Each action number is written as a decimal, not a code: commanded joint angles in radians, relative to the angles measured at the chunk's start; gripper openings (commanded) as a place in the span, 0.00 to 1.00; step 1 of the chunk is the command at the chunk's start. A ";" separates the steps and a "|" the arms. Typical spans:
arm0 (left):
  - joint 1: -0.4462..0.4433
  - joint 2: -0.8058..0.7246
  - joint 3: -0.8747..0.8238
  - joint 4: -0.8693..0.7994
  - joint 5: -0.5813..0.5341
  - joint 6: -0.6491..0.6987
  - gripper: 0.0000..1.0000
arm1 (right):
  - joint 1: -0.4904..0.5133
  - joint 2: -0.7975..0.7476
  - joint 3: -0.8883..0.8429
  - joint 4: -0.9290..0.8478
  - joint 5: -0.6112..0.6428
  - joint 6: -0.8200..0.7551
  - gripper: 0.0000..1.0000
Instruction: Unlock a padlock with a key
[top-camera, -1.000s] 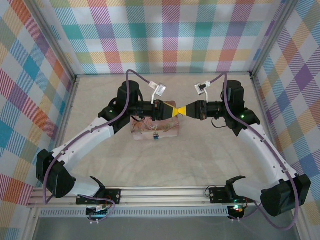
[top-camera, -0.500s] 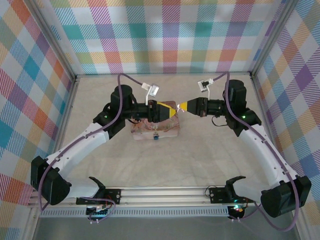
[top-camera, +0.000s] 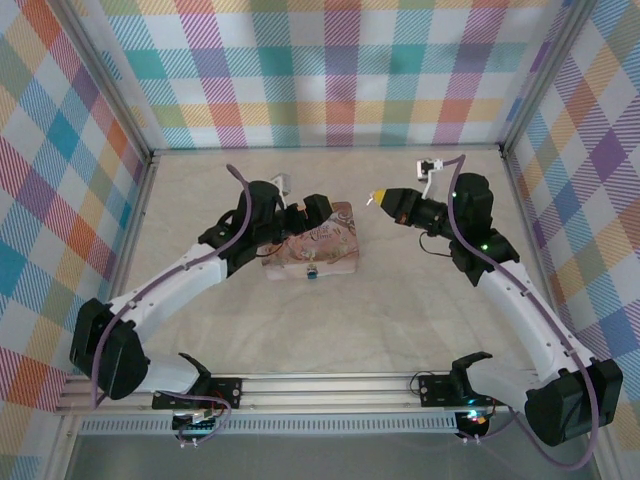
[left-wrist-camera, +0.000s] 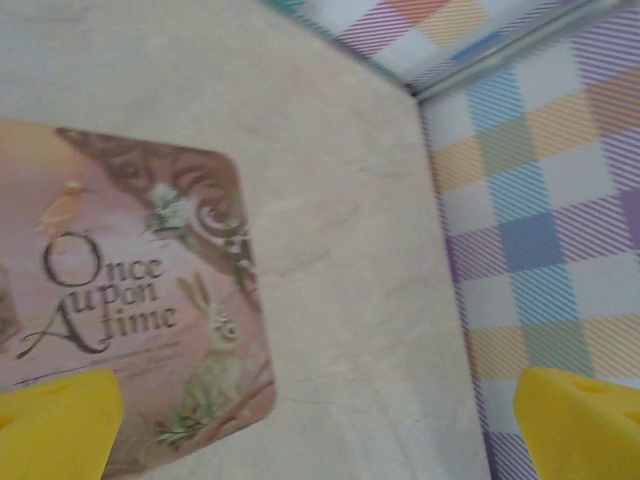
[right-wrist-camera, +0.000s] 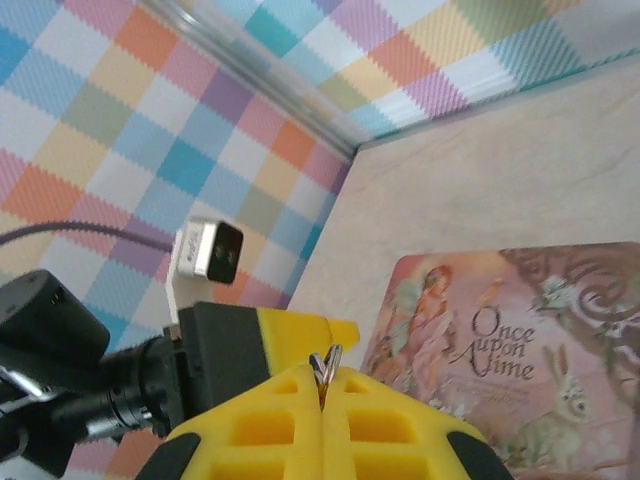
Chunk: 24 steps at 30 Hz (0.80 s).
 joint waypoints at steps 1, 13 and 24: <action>0.004 -0.012 -0.006 0.101 0.014 -0.040 0.98 | -0.001 0.003 -0.023 0.101 0.095 0.012 0.00; 0.003 0.191 -0.147 1.143 0.388 -0.333 0.52 | 0.012 0.021 -0.216 0.590 0.093 0.232 0.00; -0.056 0.281 -0.082 1.306 0.442 -0.353 0.44 | 0.077 0.011 -0.301 0.730 0.179 0.292 0.00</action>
